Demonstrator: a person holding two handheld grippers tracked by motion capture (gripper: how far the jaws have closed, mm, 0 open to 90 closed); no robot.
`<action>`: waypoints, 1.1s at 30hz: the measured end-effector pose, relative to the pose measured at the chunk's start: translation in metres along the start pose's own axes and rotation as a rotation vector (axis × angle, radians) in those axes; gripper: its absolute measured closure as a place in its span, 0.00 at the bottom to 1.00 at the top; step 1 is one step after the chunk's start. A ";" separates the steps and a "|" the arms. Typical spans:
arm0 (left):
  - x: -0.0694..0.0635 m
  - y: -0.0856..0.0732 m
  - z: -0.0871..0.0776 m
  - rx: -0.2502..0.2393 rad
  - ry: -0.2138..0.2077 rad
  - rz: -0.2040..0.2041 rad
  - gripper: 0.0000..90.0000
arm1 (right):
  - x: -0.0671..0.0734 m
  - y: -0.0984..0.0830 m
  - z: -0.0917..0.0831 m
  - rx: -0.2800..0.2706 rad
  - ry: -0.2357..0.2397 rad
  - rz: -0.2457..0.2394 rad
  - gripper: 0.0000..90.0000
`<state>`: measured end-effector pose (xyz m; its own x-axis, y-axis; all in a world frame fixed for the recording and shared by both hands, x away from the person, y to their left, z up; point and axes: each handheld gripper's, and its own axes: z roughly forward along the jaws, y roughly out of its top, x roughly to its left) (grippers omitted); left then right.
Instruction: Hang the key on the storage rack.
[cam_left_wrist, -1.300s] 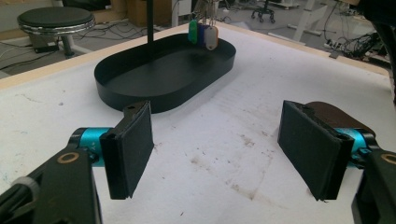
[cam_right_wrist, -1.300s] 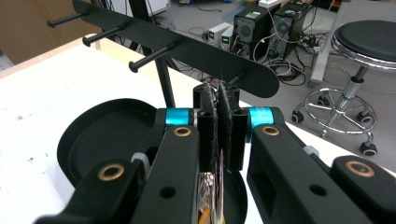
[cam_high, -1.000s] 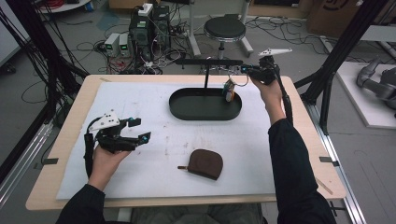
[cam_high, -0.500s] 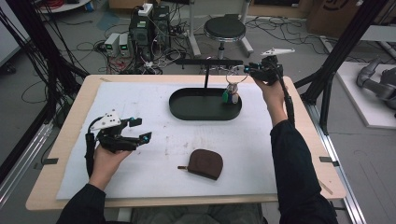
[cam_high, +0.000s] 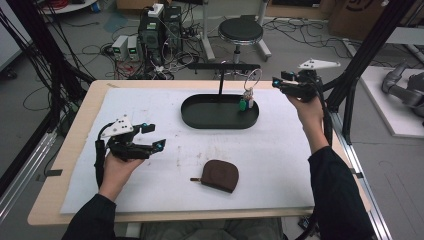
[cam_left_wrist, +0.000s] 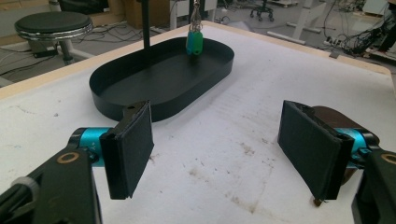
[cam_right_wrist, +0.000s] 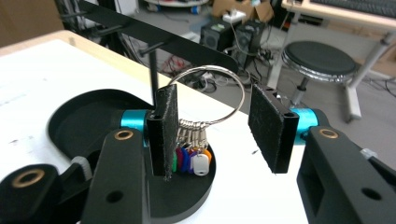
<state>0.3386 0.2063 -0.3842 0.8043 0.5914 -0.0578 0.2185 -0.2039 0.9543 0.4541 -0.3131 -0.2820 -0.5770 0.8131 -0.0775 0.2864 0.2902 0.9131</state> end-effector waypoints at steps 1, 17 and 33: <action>0.000 0.000 0.000 0.000 0.000 0.000 0.29 | 0.000 0.000 0.000 0.000 0.000 0.000 0.59; 0.002 -0.006 0.001 0.030 0.048 -0.004 0.29 | 0.023 -0.054 -0.060 -0.066 0.062 -0.002 0.45; 0.002 -0.012 -0.006 0.028 0.070 -0.020 0.29 | 0.045 -0.122 -0.070 -0.092 0.057 0.007 0.32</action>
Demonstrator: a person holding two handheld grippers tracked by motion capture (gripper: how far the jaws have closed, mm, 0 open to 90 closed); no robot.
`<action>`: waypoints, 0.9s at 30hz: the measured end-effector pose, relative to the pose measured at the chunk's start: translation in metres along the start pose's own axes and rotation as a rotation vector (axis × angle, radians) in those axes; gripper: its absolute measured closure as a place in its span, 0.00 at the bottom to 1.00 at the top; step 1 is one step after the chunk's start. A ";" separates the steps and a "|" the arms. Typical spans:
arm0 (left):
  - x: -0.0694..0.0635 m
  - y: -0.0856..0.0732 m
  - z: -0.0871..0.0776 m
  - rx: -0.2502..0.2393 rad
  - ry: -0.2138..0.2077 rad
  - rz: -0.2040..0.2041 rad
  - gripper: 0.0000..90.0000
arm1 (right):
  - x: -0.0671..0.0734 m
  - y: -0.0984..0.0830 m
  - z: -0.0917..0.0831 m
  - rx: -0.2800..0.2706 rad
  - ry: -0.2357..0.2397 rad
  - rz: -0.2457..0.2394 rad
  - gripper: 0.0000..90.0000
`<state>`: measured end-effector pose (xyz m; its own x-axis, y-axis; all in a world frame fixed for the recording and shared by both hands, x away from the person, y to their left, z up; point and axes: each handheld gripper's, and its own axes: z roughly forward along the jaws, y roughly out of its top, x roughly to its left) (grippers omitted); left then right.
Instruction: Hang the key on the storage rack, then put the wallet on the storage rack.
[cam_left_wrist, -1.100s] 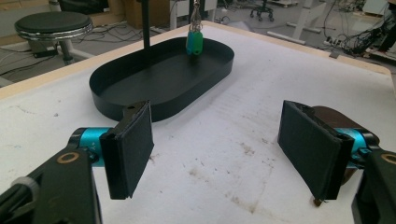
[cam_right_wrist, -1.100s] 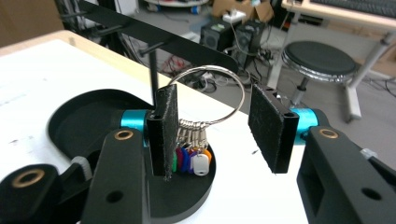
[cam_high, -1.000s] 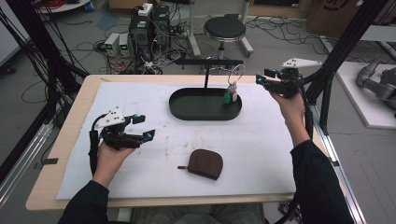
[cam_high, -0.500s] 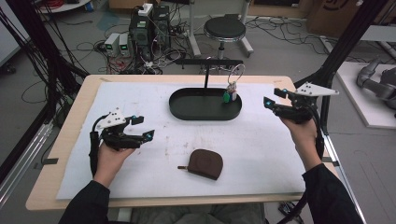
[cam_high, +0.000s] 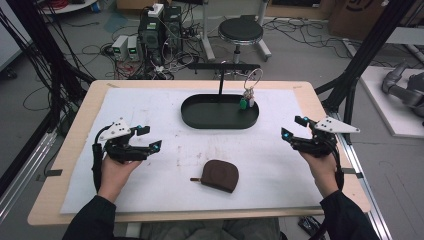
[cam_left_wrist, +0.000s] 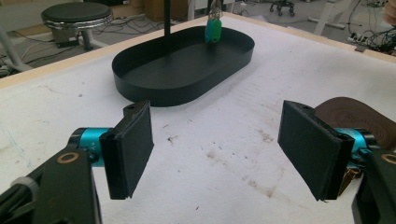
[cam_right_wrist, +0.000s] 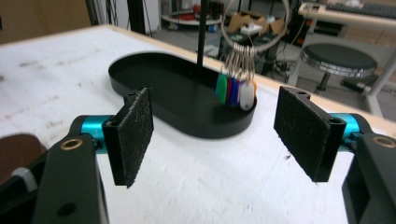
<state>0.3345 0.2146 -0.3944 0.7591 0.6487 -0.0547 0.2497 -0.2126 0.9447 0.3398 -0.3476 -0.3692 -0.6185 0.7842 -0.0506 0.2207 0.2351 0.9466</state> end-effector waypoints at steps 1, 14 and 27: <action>-0.001 0.000 0.001 0.004 -0.003 0.007 0.29 | 0.001 -0.004 0.000 0.015 -0.006 -0.003 0.32; -0.005 0.004 0.013 0.004 -0.042 0.005 0.29 | 0.004 -0.014 -0.006 0.021 -0.041 0.002 0.32; -0.025 0.008 0.038 0.071 -0.114 -0.017 0.43 | -0.003 -0.022 -0.017 0.047 -0.101 -0.010 0.33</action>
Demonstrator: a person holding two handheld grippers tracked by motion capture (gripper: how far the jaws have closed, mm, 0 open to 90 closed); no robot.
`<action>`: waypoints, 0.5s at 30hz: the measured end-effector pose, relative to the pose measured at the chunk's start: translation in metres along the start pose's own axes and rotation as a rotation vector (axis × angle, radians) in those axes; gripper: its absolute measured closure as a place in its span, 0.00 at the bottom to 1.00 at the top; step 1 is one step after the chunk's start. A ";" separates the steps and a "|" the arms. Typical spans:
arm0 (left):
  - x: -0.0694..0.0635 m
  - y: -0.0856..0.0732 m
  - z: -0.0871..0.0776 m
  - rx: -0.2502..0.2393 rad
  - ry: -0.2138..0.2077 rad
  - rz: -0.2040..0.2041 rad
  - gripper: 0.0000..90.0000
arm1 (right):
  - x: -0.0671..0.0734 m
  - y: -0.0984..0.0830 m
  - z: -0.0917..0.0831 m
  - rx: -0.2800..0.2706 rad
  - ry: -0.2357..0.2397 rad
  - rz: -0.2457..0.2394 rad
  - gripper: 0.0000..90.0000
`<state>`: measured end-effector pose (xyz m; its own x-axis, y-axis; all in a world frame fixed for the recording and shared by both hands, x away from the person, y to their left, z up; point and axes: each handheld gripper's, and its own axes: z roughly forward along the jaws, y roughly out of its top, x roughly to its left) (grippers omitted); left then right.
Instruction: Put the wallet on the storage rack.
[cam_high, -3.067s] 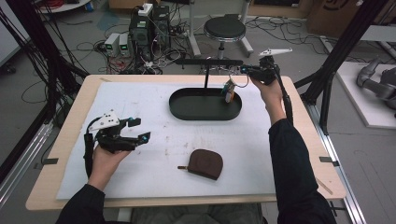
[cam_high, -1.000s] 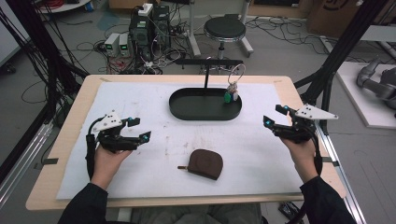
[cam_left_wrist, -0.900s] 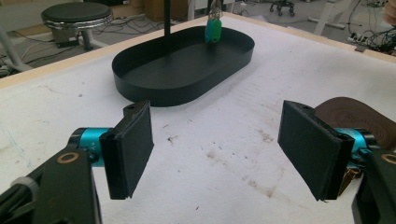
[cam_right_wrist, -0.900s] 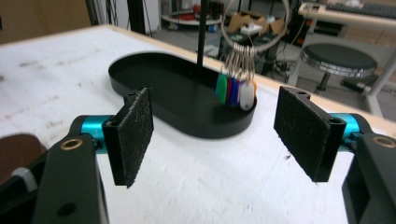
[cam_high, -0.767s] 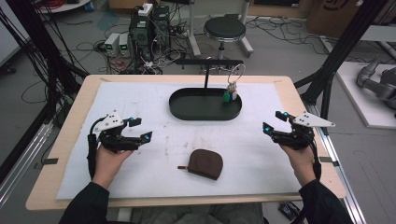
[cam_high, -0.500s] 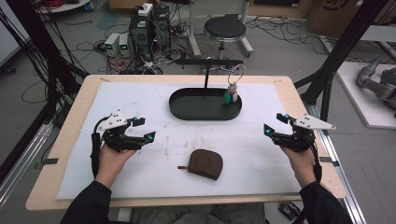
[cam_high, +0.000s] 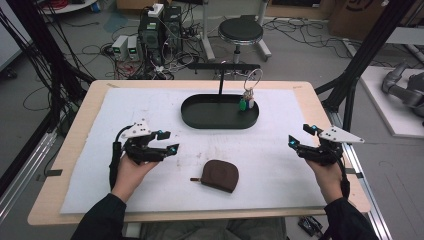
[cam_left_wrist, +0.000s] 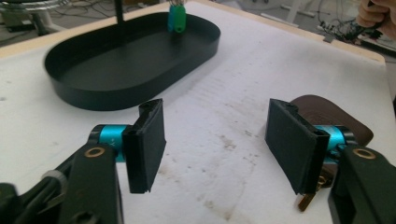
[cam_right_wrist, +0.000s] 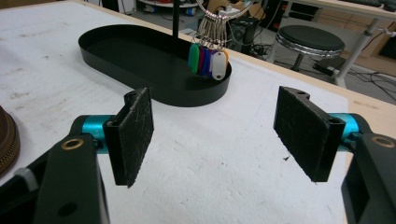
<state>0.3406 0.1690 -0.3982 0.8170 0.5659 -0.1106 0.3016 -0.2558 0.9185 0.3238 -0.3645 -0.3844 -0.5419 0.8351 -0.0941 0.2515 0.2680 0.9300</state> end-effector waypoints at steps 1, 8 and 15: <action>-0.002 0.001 0.003 0.007 -0.007 0.002 0.43 | 0.000 0.000 0.000 0.000 0.000 0.000 0.33; -0.014 0.003 0.028 0.039 -0.071 0.007 0.52 | 0.001 -0.001 0.001 0.016 -0.014 -0.026 0.33; -0.023 0.002 0.051 0.073 -0.132 -0.012 0.56 | 0.003 -0.001 0.002 0.026 -0.020 -0.038 0.33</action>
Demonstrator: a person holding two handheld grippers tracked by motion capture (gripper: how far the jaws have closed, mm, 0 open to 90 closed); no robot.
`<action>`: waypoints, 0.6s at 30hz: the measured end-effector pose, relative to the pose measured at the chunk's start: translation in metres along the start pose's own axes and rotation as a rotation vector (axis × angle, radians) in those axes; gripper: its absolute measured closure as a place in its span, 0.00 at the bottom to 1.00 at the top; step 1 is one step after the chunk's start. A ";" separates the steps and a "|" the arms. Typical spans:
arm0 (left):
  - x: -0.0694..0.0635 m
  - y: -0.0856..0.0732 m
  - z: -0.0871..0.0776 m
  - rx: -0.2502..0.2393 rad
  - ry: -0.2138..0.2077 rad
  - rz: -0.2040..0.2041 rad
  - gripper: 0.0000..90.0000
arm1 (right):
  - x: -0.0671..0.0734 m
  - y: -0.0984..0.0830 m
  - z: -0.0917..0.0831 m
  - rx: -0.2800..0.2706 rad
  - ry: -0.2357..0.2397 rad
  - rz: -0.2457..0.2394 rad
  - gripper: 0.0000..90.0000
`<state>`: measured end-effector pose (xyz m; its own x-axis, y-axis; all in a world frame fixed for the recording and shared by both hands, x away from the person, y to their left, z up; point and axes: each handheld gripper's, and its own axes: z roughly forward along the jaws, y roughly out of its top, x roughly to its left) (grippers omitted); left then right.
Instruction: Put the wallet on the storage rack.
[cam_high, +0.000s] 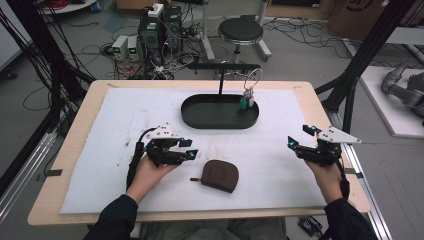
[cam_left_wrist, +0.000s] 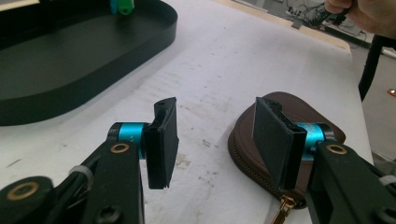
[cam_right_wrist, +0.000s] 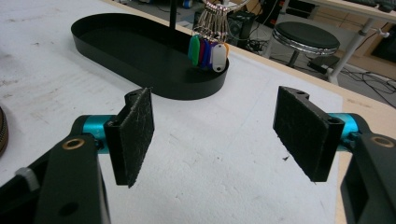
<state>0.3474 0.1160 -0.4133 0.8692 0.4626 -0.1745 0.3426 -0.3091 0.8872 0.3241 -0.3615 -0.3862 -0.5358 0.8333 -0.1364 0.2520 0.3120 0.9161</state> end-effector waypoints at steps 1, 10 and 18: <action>-0.001 0.000 0.004 0.011 -0.009 -0.002 0.60 | 0.000 0.000 0.000 0.002 0.001 0.001 0.33; -0.006 -0.006 0.031 0.111 -0.062 -0.038 0.67 | 0.000 0.000 -0.001 0.001 0.000 -0.001 0.33; -0.005 -0.009 0.041 0.164 -0.086 -0.078 0.67 | 0.002 0.000 0.001 0.006 0.011 -0.020 0.33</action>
<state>0.3547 0.0823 -0.4381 0.8626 0.4202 -0.2817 0.4572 -0.4093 0.7896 0.3236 -0.3599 -0.3866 -0.5498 0.8217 -0.1501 0.2464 0.3312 0.9108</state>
